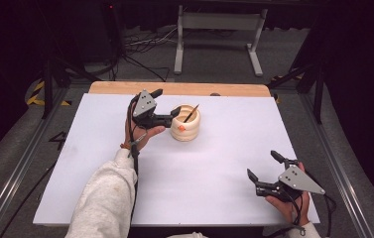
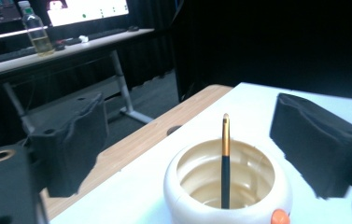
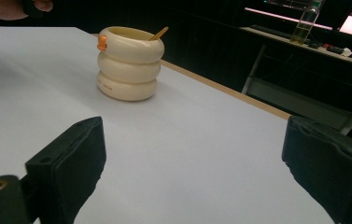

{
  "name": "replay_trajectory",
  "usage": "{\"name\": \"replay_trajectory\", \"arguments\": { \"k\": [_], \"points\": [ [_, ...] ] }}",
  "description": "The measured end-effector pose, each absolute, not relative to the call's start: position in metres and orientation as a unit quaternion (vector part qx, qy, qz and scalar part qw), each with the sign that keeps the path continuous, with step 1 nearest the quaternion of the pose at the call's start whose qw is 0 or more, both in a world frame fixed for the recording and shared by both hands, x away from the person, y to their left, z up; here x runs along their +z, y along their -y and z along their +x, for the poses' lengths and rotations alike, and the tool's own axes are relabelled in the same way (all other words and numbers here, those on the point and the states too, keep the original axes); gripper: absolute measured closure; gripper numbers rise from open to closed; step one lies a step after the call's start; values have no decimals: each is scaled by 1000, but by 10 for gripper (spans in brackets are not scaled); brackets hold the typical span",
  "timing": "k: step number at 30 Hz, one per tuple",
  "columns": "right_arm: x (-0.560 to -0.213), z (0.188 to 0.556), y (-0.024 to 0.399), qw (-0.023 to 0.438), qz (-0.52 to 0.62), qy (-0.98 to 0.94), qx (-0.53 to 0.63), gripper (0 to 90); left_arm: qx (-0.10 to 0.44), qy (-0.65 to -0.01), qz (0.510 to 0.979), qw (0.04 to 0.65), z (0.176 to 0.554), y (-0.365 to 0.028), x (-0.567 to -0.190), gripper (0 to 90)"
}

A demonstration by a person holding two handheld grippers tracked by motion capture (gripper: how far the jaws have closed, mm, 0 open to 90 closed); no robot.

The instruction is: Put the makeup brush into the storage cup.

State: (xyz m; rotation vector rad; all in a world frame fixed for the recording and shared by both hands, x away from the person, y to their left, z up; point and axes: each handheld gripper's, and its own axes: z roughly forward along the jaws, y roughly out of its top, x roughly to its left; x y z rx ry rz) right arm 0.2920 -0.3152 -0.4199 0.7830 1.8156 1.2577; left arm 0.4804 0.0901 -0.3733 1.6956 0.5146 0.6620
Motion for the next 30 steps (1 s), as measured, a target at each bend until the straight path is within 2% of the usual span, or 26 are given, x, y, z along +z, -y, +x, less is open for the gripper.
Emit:
{"name": "replay_trajectory", "arguments": {
  "k": [9, 17, 30],
  "points": [
    [-420, 292, 313, 390, 305, -715, 493, 69, 292, -213, 741, 566, 469, -99, -368, 24],
    [-420, 292, 313, 389, 306, -716, 492, 69, 301, -201, 748, 556, 457, -106, -367, 24],
    [-420, 292, 312, 396, 306, -714, 489, 69, 309, -200, 729, 577, 440, -115, -366, 29]
  ]
}}
